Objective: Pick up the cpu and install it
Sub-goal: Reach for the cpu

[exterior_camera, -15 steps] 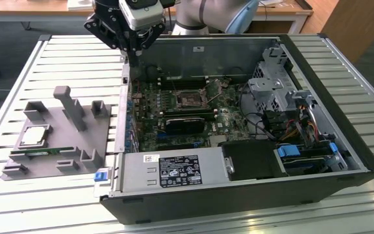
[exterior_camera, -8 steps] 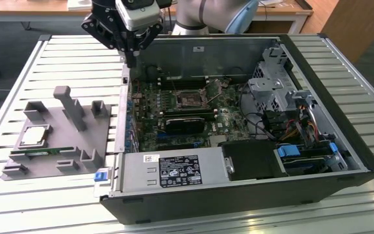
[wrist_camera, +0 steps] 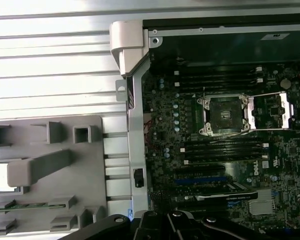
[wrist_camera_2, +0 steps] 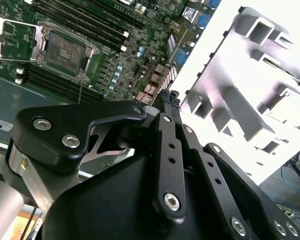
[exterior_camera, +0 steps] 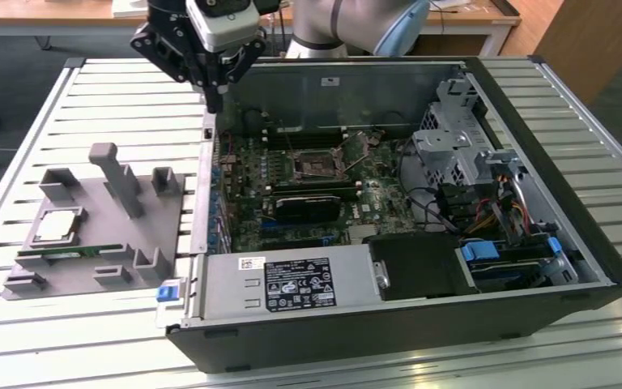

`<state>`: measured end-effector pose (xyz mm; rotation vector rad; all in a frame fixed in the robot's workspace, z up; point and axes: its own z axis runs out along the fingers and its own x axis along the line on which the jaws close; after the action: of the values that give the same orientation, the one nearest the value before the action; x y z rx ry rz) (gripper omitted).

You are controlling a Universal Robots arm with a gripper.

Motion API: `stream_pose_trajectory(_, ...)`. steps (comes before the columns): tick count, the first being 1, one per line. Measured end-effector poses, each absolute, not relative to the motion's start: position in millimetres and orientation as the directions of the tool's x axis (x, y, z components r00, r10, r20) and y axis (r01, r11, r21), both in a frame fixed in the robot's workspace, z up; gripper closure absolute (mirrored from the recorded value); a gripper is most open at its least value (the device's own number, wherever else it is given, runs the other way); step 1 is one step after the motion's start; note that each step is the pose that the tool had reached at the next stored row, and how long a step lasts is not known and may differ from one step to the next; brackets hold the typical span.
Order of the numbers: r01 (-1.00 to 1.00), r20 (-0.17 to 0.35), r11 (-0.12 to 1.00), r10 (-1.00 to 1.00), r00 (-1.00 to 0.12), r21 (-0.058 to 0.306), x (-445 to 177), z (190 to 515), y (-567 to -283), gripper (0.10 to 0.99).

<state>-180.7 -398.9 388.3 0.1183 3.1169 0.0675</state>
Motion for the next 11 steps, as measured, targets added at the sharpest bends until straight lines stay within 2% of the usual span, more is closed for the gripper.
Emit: stream_pose_trajectory(11, 0.075, -0.019, 0.996, 0.076, -0.997, 0.044, -186.6, 387.6, -398.9, 0.98)
